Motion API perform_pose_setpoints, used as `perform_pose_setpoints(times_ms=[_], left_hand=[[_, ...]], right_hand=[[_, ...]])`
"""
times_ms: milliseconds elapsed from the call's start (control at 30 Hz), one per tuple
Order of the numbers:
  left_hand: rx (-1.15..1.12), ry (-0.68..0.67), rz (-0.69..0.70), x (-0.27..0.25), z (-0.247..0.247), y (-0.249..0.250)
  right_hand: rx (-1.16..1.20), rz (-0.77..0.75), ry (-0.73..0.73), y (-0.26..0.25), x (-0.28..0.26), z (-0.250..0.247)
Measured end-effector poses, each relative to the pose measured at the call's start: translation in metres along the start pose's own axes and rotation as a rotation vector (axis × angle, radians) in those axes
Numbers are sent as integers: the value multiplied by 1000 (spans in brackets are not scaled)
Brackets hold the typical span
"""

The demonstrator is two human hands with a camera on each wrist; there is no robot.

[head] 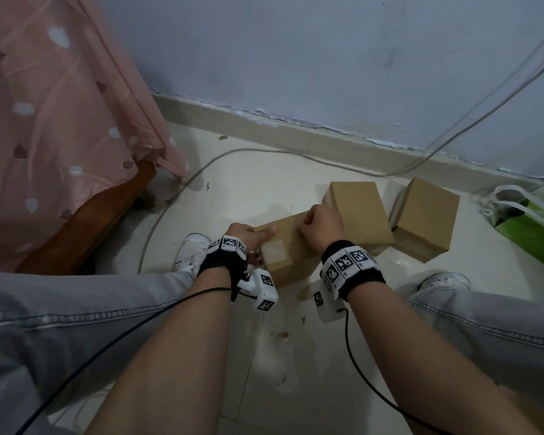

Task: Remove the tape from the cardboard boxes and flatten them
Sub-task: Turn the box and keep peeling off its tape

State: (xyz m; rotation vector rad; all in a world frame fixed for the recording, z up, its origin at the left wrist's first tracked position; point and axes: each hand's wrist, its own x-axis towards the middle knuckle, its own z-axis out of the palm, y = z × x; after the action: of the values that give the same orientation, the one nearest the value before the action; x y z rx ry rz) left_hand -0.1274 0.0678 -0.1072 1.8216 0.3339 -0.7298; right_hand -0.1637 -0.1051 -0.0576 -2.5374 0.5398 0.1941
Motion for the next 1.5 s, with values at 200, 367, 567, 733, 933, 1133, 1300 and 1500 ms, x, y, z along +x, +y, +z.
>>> perform_pose_setpoints(times_ms=[200, 367, 567, 733, 933, 1133, 1300, 1500], left_hand=[[-8, -7, 4, -2, 0, 0], [13, -5, -1, -2, 0, 1], [8, -9, -26, -7, 1, 5], [-10, -20, -36, -9, 0, 5], [-26, -30, -26, -8, -2, 6], [-4, -18, -22, 2, -1, 0], [-34, -19, -18, -7, 1, 4], [-31, -11, -20, -11, 1, 5]], right_hand=[[-82, 9, -71, -10, -1, -2], [-294, -91, -99, -26, -10, -1], [-295, -63, -189, -27, 1, -3], [-244, -40, -198, -20, 1, -5], [-112, 37, -175, -6, 9, -18], [-98, -12, -139, -5, 8, -21], [-118, -69, -119, -2, 4, -8], [-139, -84, -98, -2, 6, -3]])
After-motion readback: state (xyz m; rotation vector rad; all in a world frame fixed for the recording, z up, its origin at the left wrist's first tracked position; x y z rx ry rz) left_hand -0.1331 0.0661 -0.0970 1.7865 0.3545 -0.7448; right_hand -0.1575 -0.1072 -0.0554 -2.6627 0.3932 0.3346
